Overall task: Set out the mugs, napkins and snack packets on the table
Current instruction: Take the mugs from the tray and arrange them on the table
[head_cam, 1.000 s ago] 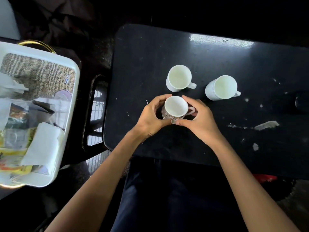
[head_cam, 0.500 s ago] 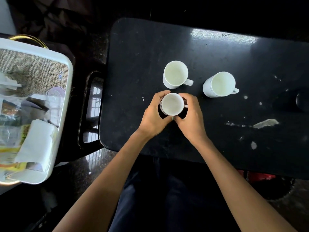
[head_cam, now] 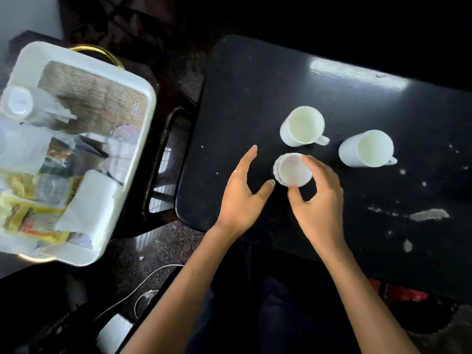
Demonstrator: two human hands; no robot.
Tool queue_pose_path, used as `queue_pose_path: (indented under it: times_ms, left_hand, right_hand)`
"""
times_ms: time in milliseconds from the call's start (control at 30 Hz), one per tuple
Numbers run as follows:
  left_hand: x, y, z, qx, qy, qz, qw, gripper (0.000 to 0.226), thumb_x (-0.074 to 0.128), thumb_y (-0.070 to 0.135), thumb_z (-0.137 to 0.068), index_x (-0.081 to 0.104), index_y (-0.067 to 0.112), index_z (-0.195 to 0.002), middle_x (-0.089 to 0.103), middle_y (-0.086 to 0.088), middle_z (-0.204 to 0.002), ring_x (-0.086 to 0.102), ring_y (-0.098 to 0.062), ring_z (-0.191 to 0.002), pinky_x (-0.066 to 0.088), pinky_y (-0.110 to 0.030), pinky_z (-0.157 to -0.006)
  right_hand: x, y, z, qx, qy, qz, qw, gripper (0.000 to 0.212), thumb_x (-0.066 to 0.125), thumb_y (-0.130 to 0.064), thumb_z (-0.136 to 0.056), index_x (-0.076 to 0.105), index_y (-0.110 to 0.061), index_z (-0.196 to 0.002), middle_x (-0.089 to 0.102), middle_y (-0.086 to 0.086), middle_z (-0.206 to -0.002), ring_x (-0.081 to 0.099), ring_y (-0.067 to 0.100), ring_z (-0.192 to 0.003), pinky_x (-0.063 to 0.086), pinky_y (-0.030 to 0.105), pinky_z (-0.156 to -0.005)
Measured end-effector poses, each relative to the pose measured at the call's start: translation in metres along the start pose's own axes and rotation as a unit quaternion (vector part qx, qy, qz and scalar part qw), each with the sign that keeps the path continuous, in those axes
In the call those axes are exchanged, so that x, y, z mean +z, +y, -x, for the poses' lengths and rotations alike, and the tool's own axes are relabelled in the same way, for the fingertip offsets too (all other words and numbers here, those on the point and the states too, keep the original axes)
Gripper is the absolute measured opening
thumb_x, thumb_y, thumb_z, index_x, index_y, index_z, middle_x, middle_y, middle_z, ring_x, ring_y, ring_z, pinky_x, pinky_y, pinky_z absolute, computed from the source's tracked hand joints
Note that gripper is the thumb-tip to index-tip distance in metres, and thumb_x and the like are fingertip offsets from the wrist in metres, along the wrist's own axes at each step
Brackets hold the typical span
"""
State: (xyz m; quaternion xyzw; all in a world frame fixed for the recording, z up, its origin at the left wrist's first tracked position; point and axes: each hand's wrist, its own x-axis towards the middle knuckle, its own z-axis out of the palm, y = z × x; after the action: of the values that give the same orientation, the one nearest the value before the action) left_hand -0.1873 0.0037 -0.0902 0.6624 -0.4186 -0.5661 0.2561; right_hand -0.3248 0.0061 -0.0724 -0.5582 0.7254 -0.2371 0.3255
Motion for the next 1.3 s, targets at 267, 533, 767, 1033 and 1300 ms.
queue_pose_path:
  times_ms: [267,533,767,1033,1300]
  left_hand:
    - [-0.065,0.016,0.011,0.003,0.151,0.100,0.983,0.044,0.058,0.014,-0.091,0.049,0.037,-0.128,0.055,0.020,-0.129,0.049,0.006,-0.119,0.038,-0.026,-0.104]
    - [-0.151,0.041,0.002,0.060,0.325,0.149,0.932,0.035,0.054,0.006,-0.092,0.052,0.026,-0.121,0.056,0.016,-0.123,0.055,0.000,-0.109,0.048,-0.023,-0.094]
    - [-0.237,0.037,-0.011,0.067,0.459,0.018,0.886,0.040,0.054,0.014,-0.088,0.050,0.017,-0.128,0.051,0.003,-0.126,0.047,-0.006,-0.113,0.042,-0.036,-0.100]
    - [-0.311,0.001,-0.035,-0.088,0.408,-0.245,0.875,0.066,0.045,0.042,-0.094,0.027,0.006,-0.147,0.039,-0.018,-0.148,0.017,-0.030,-0.145,-0.001,-0.045,-0.119]
    - [-0.311,-0.014,-0.042,-0.135,0.367,-0.305,0.868,0.068,0.035,0.052,-0.093,0.027,0.008,-0.145,0.050,-0.021,-0.140,0.013,-0.027,-0.148,-0.018,-0.049,-0.113]
  right_hand:
    - [0.044,-0.074,-0.013,-0.035,-0.004,-0.094,0.995,0.029,0.057,-0.001,-0.086,0.063,-0.010,-0.112,0.062,-0.004,-0.108,0.056,0.011,-0.105,0.038,0.010,-0.093]
    - [0.113,-0.169,-0.030,-0.114,-0.088,-0.176,0.974,0.027,0.054,-0.001,-0.086,0.065,-0.014,-0.106,0.064,-0.001,-0.102,0.061,0.007,-0.096,0.050,0.023,-0.086]
    - [0.176,-0.226,-0.046,-0.085,-0.218,-0.193,0.953,0.023,0.053,-0.009,-0.091,0.063,-0.009,-0.111,0.066,0.004,-0.107,0.059,0.009,-0.094,0.047,0.016,-0.082]
    - [0.233,-0.269,-0.052,0.018,-0.337,-0.094,0.936,0.036,0.050,-0.026,-0.091,0.054,-0.009,-0.123,0.061,0.007,-0.111,0.056,0.017,-0.091,0.045,0.030,-0.072]
    - [0.254,-0.275,-0.048,0.088,-0.368,-0.112,0.919,0.039,0.043,-0.032,-0.096,0.063,0.000,-0.106,0.067,0.021,-0.109,0.061,0.032,-0.102,0.049,0.047,-0.089]
